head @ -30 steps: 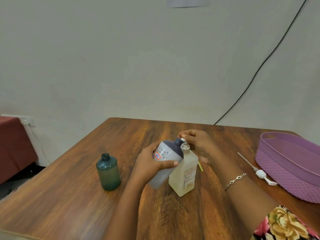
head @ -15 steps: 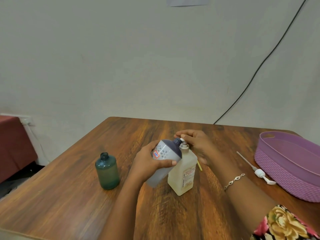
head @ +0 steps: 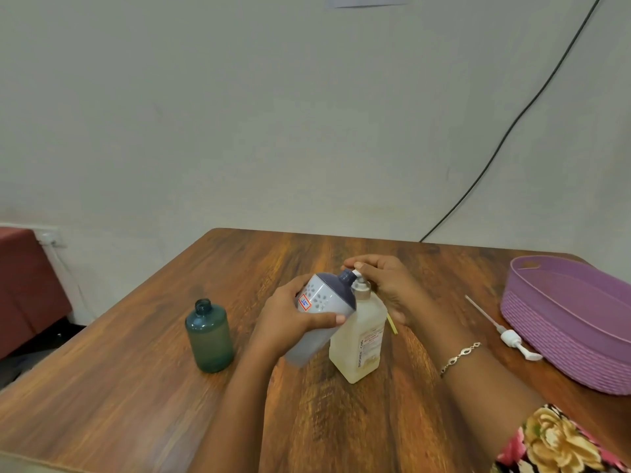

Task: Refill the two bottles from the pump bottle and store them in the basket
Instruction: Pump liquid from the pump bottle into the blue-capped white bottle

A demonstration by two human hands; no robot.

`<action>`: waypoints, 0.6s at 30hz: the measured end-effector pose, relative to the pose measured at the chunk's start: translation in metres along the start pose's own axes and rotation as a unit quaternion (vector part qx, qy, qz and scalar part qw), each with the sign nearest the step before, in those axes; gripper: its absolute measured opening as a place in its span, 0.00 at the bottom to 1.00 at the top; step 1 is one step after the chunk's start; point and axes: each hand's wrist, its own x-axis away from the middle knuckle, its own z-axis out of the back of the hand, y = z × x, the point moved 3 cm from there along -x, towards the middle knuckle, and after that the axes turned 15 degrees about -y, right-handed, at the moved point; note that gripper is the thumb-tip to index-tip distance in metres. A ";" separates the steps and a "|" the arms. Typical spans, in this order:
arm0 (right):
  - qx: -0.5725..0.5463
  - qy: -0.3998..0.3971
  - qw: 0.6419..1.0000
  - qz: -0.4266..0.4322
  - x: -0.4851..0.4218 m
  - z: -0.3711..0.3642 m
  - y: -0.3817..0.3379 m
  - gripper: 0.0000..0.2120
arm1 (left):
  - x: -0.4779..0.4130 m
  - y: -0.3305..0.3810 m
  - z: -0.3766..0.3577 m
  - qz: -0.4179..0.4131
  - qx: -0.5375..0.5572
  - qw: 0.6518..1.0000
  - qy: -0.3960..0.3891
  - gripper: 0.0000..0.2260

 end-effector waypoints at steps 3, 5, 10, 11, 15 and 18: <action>0.004 0.010 1.000 0.009 0.000 0.001 -0.005 0.08 | 0.000 0.002 -0.001 0.000 -0.006 1.000 -0.004 0.31; -0.001 0.005 1.000 0.011 -0.001 0.002 -0.011 0.09 | 0.000 0.005 -0.001 -0.006 -0.005 1.000 0.000 0.37; -0.005 0.016 1.000 0.020 0.001 0.000 -0.006 0.08 | -0.001 0.004 -0.003 -0.003 -0.006 1.000 -0.006 0.31; -0.014 0.017 0.999 0.023 0.002 -0.001 -0.004 0.08 | 0.000 0.003 -0.004 -0.001 0.005 1.000 -0.006 0.29; -0.020 0.009 1.000 0.021 0.003 -0.004 -0.001 0.09 | 0.001 0.000 -0.001 -0.001 0.018 1.000 -0.004 0.25; -0.044 0.015 0.999 0.006 0.003 0.000 -0.007 0.07 | 0.000 0.005 -0.002 -0.009 0.020 1.000 -0.007 0.24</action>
